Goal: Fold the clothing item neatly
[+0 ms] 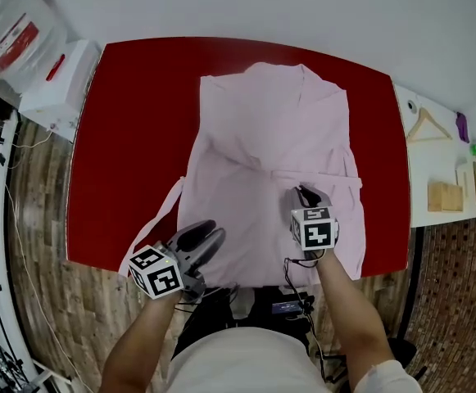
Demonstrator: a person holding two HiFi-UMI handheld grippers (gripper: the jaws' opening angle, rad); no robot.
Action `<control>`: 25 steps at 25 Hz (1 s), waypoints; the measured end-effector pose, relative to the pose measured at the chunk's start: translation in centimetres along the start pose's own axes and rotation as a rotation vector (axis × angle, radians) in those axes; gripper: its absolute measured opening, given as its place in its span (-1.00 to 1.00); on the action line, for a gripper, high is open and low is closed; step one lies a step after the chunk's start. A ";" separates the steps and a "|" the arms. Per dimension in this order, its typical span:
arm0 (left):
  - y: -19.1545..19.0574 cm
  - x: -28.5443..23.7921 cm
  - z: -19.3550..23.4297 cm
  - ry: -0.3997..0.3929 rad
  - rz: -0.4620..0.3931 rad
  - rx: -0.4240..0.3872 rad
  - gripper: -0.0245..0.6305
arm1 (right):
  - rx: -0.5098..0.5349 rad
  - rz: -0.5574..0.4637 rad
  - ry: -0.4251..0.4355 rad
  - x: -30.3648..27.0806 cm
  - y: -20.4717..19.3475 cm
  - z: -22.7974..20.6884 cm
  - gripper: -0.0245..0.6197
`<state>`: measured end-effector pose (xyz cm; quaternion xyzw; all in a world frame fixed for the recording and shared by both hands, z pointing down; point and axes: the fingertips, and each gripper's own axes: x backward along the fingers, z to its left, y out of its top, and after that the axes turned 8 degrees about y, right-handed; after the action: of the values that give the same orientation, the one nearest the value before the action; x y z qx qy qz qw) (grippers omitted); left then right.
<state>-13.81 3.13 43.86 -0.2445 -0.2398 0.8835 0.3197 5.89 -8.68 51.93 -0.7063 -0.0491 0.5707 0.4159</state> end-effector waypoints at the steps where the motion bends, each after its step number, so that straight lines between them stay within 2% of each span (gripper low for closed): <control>1: 0.0 0.3 0.2 0.003 -0.004 0.002 -0.51 | 0.016 -0.002 -0.015 0.2 0.3 0.3 -0.78; 5: -0.1 1.6 1.0 0.015 -0.023 0.017 -0.51 | 0.100 0.008 -0.061 0.4 0.6 1.0 -0.78; 9: 0.0 3.2 1.9 0.034 -0.044 0.025 -0.51 | 0.183 -0.049 -0.033 0.7 2.7 3.7 -0.78; 14: -0.1 4.6 3.1 0.076 -0.070 0.035 -0.51 | 0.281 -0.089 0.048 -0.6 4.8 8.0 -0.78; 18: -0.1 5.7 3.9 0.110 -0.101 0.044 -0.51 | 0.335 -0.092 0.161 -1.9 5.2 11.6 -0.78; 21: -0.3 6.9 4.7 0.140 -0.129 0.055 -0.51 | 0.405 -0.094 0.227 -2.3 5.5 14.6 -0.60; 25: -0.7 9.0 6.1 0.189 -0.168 0.085 -0.51 | 0.461 -0.099 0.286 -2.7 6.0 18.1 -0.55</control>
<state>-23.17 8.09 46.39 -0.2918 -0.1907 0.8360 0.4238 -12.83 -4.40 50.15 -0.6632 0.1066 0.4403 0.5957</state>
